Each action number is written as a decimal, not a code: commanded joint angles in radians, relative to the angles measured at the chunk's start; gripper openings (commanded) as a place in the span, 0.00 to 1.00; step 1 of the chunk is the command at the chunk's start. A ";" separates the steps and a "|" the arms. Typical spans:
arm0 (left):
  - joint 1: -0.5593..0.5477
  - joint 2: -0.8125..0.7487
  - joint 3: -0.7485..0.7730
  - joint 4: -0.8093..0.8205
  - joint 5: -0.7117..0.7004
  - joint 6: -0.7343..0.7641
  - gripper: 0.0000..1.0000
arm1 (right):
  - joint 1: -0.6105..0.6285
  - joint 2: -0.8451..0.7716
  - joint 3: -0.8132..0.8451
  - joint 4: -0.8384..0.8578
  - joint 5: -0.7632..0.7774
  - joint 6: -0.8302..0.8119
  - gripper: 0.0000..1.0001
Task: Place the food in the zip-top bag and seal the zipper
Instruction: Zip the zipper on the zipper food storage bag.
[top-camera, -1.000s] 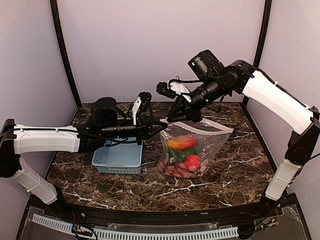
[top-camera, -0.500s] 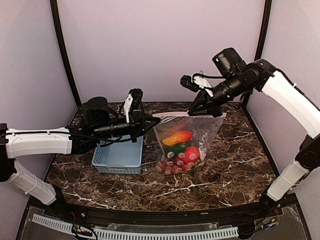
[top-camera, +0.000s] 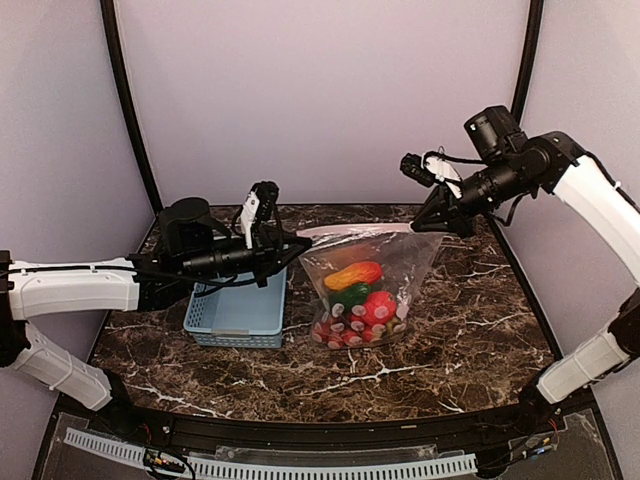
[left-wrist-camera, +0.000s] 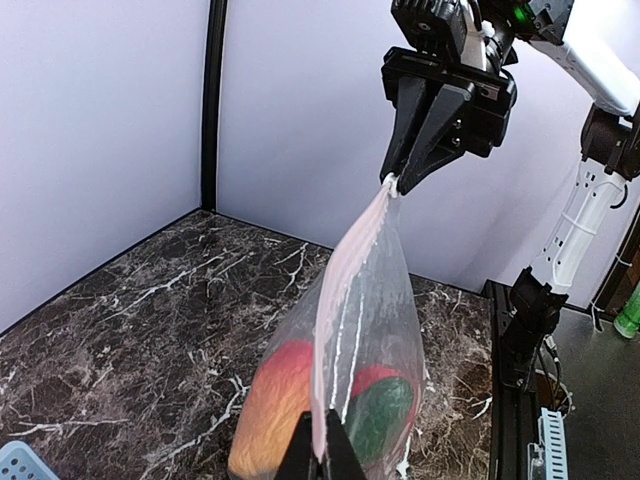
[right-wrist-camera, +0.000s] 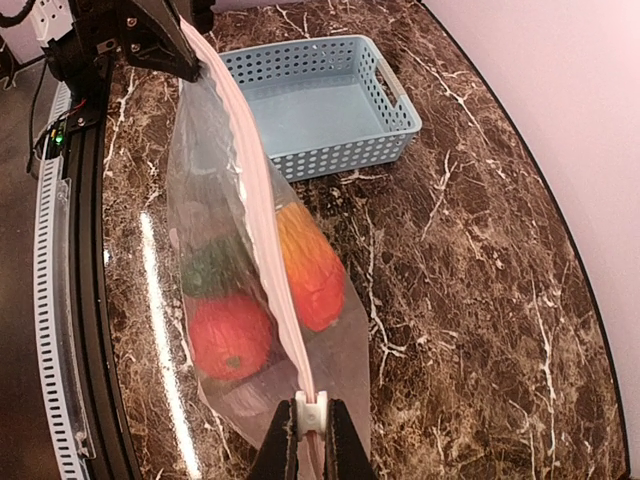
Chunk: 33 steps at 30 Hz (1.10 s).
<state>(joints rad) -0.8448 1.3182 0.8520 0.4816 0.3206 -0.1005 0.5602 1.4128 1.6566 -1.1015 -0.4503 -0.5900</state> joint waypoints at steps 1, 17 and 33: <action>0.014 -0.035 -0.029 -0.014 -0.015 -0.001 0.01 | -0.052 -0.053 -0.040 -0.006 0.042 -0.014 0.00; 0.016 -0.041 -0.047 0.003 -0.013 -0.010 0.01 | -0.093 -0.090 -0.096 -0.010 0.061 -0.035 0.00; 0.029 -0.032 -0.048 0.013 0.001 -0.010 0.01 | -0.115 -0.097 -0.096 -0.011 0.081 -0.046 0.00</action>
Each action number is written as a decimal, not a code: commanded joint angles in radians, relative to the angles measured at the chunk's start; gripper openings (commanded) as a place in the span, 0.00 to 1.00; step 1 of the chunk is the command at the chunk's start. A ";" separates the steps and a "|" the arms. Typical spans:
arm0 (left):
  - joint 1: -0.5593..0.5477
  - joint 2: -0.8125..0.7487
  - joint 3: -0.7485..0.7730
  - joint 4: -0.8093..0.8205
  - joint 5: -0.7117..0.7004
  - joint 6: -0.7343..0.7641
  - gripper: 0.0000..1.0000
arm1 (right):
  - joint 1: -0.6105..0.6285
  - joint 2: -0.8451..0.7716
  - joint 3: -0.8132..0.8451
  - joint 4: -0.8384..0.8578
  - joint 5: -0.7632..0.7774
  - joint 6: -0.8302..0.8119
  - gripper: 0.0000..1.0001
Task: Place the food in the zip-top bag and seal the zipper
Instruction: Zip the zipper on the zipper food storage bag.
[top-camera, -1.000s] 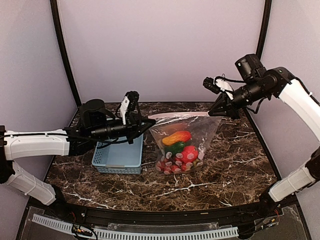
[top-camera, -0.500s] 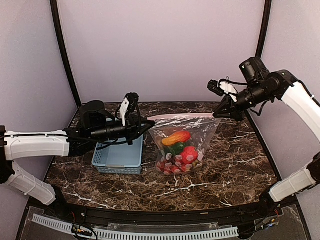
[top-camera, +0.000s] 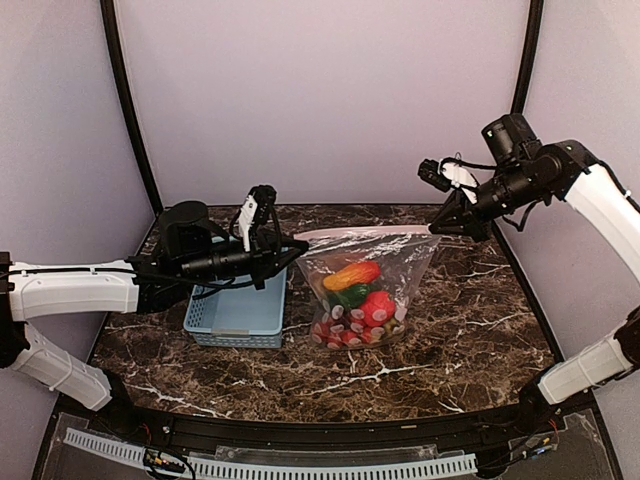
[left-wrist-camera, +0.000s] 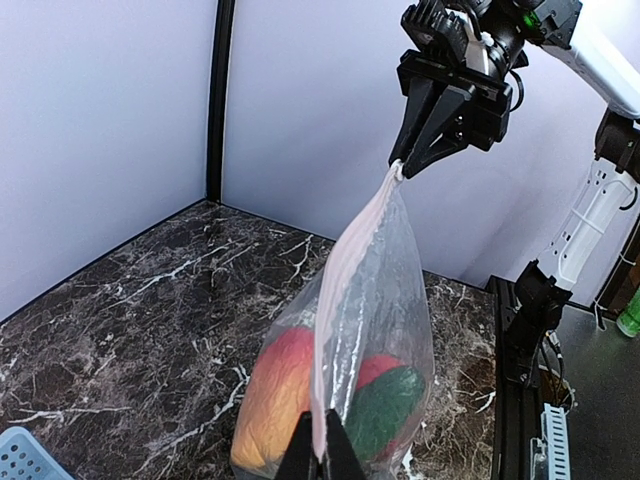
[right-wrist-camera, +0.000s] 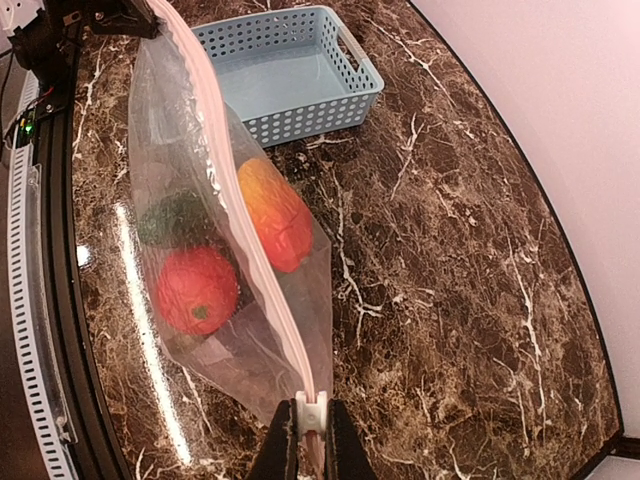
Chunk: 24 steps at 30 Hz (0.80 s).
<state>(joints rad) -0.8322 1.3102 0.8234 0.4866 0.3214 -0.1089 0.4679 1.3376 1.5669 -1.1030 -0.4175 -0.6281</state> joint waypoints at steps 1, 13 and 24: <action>0.017 -0.024 -0.020 0.009 0.001 -0.003 0.01 | -0.023 -0.021 -0.006 -0.010 0.047 -0.009 0.00; 0.021 0.000 -0.016 0.035 0.019 -0.005 0.01 | -0.029 -0.012 -0.024 -0.007 0.025 -0.010 0.00; -0.005 0.055 -0.019 0.210 0.422 0.030 0.04 | -0.033 -0.043 0.118 -0.045 -0.160 0.038 0.34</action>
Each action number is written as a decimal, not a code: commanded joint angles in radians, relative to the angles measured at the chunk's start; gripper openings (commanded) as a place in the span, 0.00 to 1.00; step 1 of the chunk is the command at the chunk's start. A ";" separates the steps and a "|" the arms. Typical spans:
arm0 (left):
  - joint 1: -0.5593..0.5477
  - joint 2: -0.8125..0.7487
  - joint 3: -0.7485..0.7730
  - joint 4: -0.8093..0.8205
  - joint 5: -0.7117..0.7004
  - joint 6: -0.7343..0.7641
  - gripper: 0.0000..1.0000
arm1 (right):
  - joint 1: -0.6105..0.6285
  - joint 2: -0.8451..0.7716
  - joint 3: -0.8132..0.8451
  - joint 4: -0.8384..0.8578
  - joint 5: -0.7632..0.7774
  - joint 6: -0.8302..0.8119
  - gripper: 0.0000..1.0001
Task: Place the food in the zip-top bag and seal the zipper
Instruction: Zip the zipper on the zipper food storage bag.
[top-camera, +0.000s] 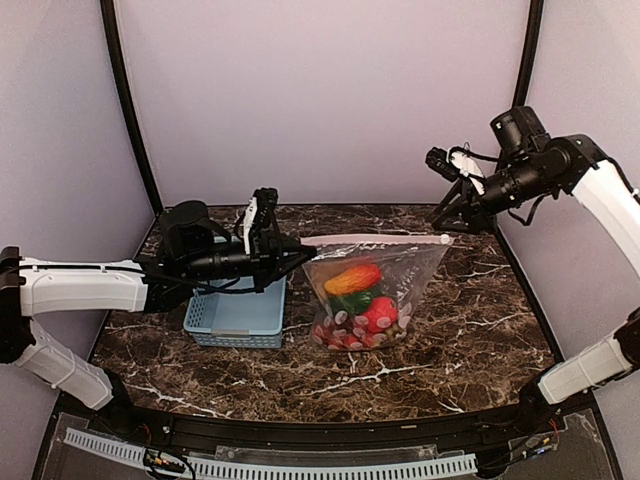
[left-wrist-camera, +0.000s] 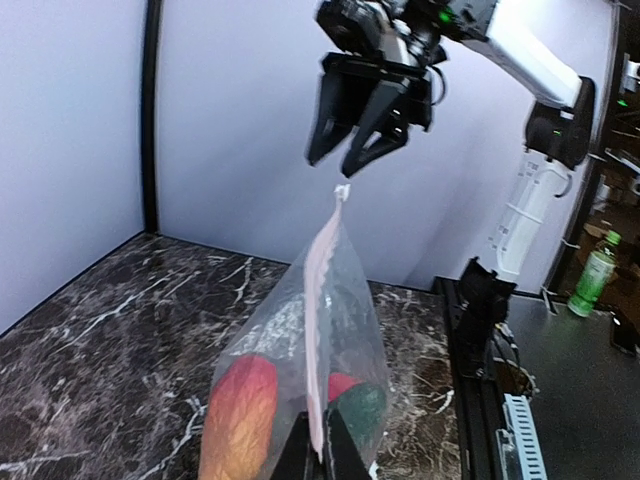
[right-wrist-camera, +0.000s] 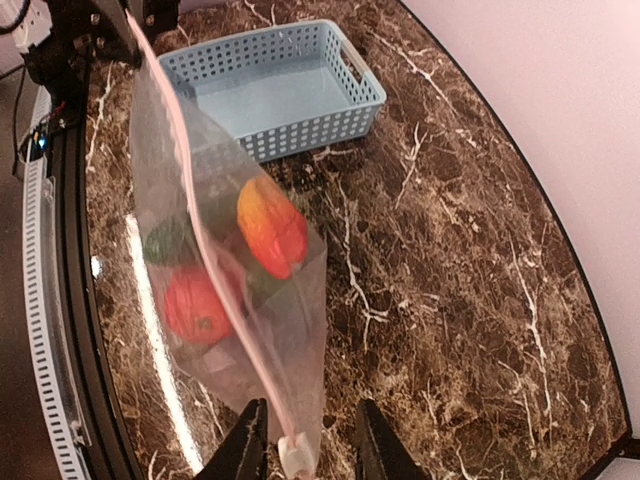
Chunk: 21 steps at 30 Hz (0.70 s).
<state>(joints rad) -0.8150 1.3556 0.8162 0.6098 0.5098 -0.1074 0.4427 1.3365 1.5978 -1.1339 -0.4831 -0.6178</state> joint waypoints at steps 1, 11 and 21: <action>-0.031 0.010 -0.010 0.078 0.247 0.041 0.04 | -0.011 -0.046 0.101 -0.015 -0.105 0.036 0.37; -0.180 -0.036 0.011 -0.274 0.098 0.334 0.03 | -0.031 -0.083 0.119 0.026 -0.106 0.090 0.45; -0.207 -0.024 0.012 -0.281 -0.096 0.352 0.01 | -0.046 -0.062 0.078 0.082 -0.032 0.118 0.44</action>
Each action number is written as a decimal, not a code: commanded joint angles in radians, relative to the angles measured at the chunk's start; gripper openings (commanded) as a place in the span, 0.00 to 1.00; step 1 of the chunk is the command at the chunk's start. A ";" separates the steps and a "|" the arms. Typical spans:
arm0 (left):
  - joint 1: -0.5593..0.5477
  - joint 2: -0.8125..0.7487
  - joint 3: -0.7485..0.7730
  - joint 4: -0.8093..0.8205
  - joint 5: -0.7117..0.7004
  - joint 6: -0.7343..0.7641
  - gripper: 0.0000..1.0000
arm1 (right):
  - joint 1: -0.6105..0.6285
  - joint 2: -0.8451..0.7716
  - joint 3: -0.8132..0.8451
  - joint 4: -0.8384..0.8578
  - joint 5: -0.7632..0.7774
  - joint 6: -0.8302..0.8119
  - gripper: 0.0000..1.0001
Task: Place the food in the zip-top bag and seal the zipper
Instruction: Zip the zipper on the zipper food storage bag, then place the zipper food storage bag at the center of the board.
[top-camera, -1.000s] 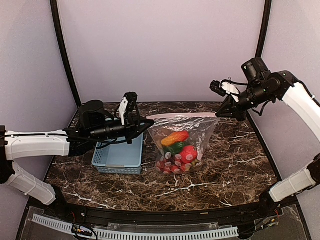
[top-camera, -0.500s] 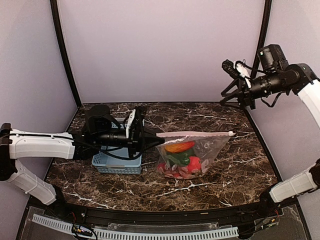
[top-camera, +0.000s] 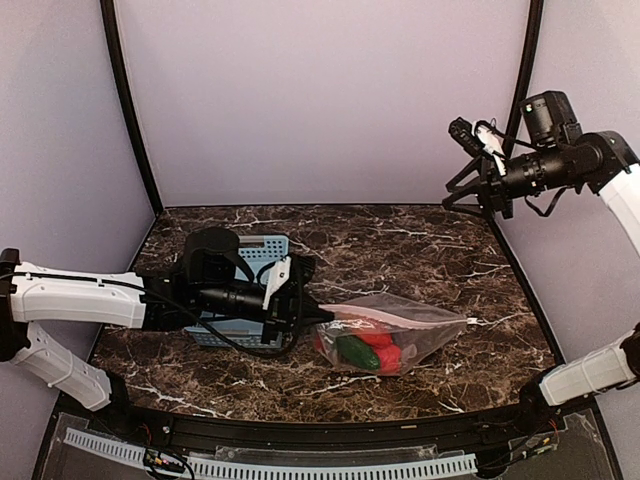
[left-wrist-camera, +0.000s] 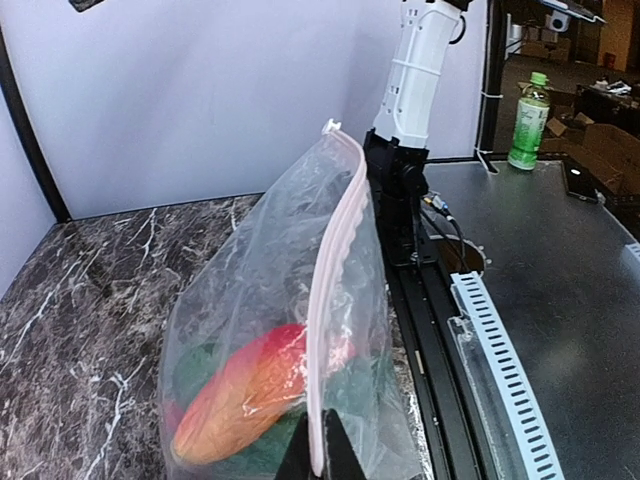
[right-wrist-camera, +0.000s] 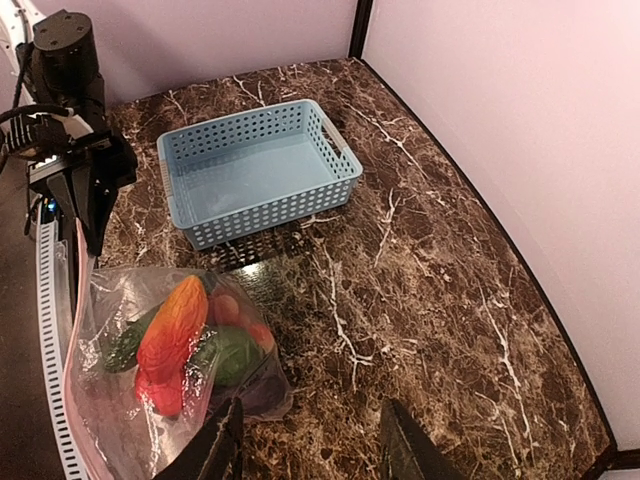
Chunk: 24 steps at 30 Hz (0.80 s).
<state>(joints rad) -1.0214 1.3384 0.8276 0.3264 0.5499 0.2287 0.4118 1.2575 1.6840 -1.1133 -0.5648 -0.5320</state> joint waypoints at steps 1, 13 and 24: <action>-0.001 0.001 0.004 0.020 -0.195 0.006 0.01 | -0.026 0.026 -0.002 0.065 0.055 0.037 0.44; 0.213 0.313 0.360 0.092 -0.101 -0.196 0.01 | -0.298 0.132 -0.033 0.226 0.056 0.226 0.45; 0.370 0.677 0.802 0.146 0.086 -0.314 0.01 | -0.480 -0.022 -0.320 0.449 0.027 0.311 0.45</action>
<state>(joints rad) -0.6792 1.9369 1.5021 0.4210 0.5529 -0.0246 -0.0704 1.3102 1.4250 -0.7715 -0.5247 -0.2554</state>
